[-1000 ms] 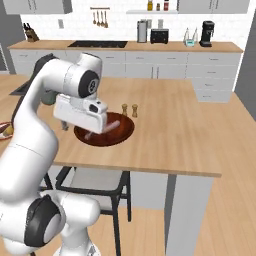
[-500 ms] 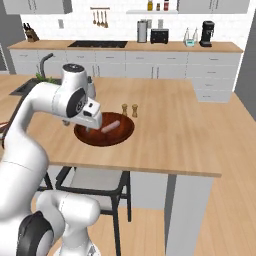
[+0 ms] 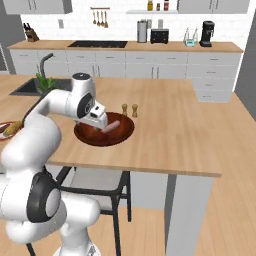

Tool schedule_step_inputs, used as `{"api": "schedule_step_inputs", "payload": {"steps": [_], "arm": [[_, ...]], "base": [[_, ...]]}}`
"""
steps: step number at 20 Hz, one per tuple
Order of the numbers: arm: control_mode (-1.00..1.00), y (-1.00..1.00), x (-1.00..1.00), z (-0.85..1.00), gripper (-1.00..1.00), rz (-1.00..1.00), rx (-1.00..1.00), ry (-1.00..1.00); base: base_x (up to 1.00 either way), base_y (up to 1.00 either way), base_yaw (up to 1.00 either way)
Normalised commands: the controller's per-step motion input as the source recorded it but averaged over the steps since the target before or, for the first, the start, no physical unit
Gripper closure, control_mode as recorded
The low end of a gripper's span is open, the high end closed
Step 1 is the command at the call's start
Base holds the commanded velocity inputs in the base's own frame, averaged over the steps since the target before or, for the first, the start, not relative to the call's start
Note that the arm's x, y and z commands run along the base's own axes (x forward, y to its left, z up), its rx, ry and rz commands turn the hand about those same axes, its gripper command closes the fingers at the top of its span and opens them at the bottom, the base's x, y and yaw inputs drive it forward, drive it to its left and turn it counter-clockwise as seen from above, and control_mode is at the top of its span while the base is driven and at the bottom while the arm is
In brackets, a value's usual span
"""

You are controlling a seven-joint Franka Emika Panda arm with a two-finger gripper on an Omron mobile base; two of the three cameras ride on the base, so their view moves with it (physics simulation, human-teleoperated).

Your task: Place one bun and one sausage from the bowl on each plate.

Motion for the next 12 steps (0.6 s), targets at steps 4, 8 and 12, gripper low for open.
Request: {"api": "schedule_step_inputs", "payload": {"steps": [4,8,12], "arm": [[-1.0,0.05,1.0,-0.47,-1.0,-0.16,0.0,0.12],[-1.0,0.0,1.0,-0.61,-1.0,-0.15,0.0,0.06],[-1.0,0.0,1.0,-0.6,-1.0,-0.11,0.0,0.03]], "base": [[0.0,0.0,0.0],[0.0,0.0,0.0],[0.0,0.0,0.0]]}}
